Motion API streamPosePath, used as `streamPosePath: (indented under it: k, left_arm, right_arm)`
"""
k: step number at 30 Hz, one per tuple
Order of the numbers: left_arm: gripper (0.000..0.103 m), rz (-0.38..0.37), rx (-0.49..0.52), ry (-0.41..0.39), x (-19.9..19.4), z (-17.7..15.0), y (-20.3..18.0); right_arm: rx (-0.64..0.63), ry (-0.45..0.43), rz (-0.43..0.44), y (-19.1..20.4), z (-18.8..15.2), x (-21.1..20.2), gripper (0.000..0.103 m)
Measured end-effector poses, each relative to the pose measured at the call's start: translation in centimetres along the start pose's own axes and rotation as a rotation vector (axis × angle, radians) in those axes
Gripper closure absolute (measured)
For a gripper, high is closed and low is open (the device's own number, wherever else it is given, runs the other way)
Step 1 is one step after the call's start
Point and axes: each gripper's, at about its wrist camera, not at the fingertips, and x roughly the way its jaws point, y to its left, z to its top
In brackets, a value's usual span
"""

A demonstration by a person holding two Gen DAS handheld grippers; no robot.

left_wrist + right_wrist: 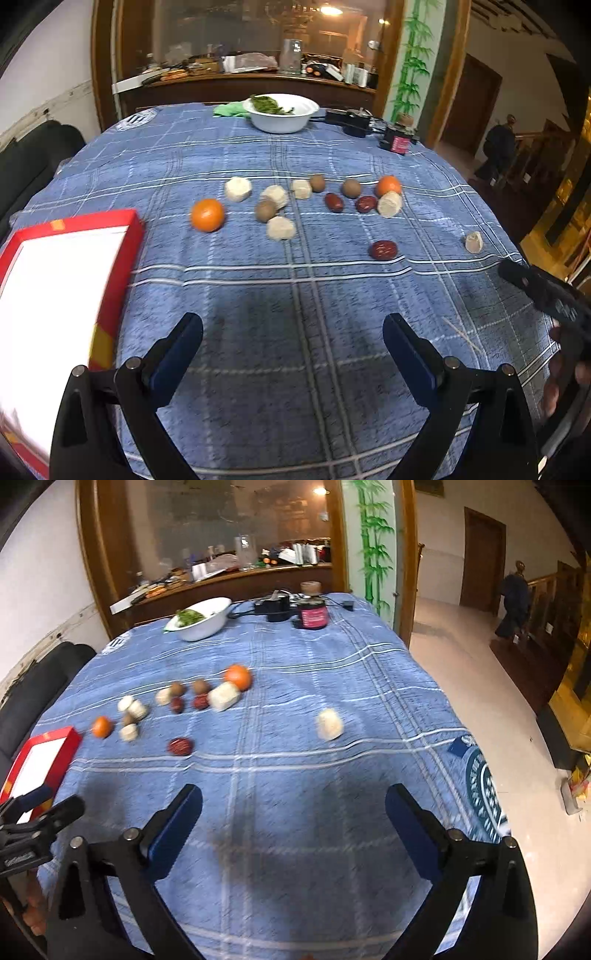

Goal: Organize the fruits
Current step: 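Grasp a beige cube with the right tool while the left tool grasps a red date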

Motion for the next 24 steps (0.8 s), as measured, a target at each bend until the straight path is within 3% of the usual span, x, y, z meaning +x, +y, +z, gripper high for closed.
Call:
streamPosePath:
  k: [8, 11, 15, 16, 19, 22, 23, 24]
  left_arm:
    - [0.014, -0.067, 0.052, 0.025, 3.1, 2.5, -4.1]
    - [0.016, -0.077, 0.064, 0.041, 4.9, 3.2, -5.7]
    - [0.037, -0.086, 0.080, 0.096, 7.5, 3.4, -7.1]
    - [0.037, -0.085, 0.072, 0.097, 8.0, 3.5, -7.2]
    - [0.045, -0.081, 0.058, 0.079, 8.2, 3.7, -6.9]
    - [0.064, -0.070, 0.050, 0.066, 8.4, 3.9, -6.6]
    - [0.077, -0.054, 0.055, 0.058, 8.5, 3.9, -6.5]
    - [0.077, -0.051, 0.056, 0.060, 8.6, 4.0, -6.5]
  right_arm:
    - [0.003, 0.054, -0.015, -2.1, 3.0, 4.7, 0.032]
    - [-0.024, 0.076, -0.031, -1.9, 3.7, 6.5, 0.048]
    - [-0.033, 0.107, -0.035, -1.9, 3.7, 8.0, 0.074]
    - [-0.035, 0.112, -0.038, -1.9, 3.6, 8.1, 0.079]
    - [-0.029, 0.112, -0.035, -2.2, 3.5, 8.3, 0.083]
    - [-0.020, 0.108, -0.027, -2.4, 3.4, 8.2, 0.084]
    - [-0.023, 0.108, -0.029, -2.3, 3.4, 8.2, 0.084]
    - [-0.023, 0.108, -0.029, -2.3, 3.4, 8.2, 0.084]
